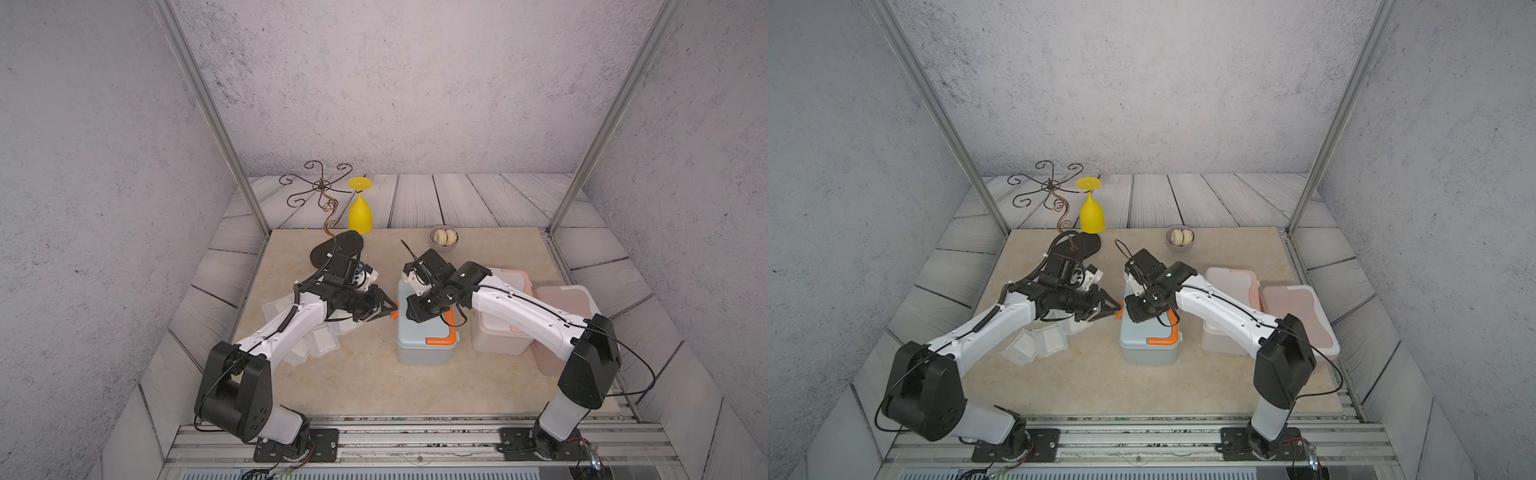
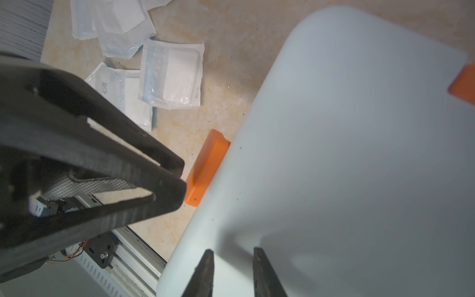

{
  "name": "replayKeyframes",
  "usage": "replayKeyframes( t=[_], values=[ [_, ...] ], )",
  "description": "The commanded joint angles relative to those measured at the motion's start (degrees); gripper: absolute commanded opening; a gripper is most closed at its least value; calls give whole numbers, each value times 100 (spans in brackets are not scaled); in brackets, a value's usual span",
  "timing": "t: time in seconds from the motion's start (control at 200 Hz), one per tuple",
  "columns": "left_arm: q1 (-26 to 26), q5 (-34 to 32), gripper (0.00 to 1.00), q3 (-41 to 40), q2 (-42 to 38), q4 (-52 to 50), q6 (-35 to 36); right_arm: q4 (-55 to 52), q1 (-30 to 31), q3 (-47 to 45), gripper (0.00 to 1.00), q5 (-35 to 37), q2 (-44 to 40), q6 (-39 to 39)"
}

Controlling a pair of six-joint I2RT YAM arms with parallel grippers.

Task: Open first aid kits and take out gauze
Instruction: Fasten the fastener of the first aid kit.

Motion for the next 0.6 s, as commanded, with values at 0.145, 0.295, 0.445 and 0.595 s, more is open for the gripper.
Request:
replayKeyframes(
  t=[0.145,0.295,0.445,0.595],
  values=[
    [-202,-330,30,430,294,-435,347,-489,22,-288,29,45,179,-11],
    [-211,-482,30,456,339,-576,432,-482,23,-306,29,44,180,-11],
    [-207,-521,28,420,375,-555,428,-465,24,-315,29,27,187,-10],
    [-211,-457,27,339,426,-351,332,-466,24,-297,29,27,192,-11]
  ],
)
